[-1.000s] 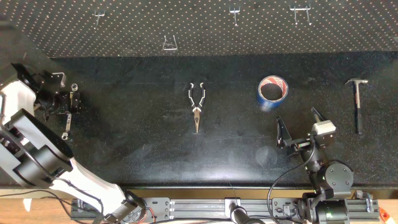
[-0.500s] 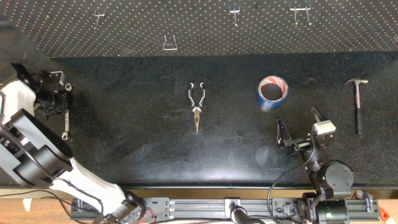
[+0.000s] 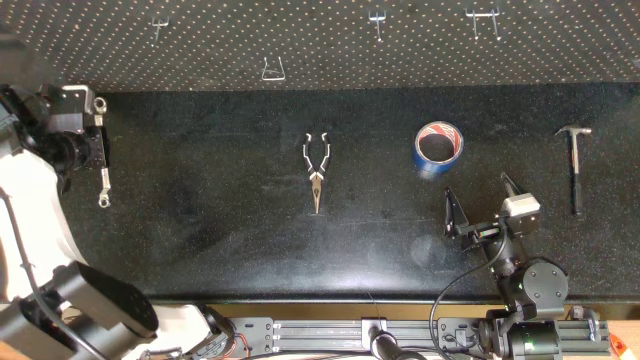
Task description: Place Tools Onto Pegboard
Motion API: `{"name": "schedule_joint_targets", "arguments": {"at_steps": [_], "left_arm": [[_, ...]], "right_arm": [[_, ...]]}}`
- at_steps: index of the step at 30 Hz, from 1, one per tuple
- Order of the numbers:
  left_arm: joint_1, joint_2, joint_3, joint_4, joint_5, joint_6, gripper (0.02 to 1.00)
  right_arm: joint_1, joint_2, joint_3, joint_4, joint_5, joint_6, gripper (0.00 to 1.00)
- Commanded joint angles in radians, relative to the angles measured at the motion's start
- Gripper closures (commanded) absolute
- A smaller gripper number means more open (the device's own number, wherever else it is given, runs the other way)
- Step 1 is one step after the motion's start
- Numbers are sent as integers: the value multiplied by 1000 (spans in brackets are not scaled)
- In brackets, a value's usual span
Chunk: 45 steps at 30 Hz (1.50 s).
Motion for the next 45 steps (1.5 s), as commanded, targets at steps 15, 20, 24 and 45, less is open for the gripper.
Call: {"name": "schedule_joint_targets", "arguments": {"at_steps": [15, 20, 24, 45], "left_arm": [[-449, -451, -445, 596, -101, -288, 989], [-562, -451, -450, 673, -267, -438, 991], [-540, -474, -528, 761, -346, -547, 989], [-515, -431, -581, 885, -375, -546, 989]], "right_arm": [[7, -7, -3, -6, 13, 14, 14], [7, -7, -3, -6, 13, 14, 16], [7, -7, -3, -6, 13, 14, 16], [7, -7, -3, -6, 13, 14, 16]]}}
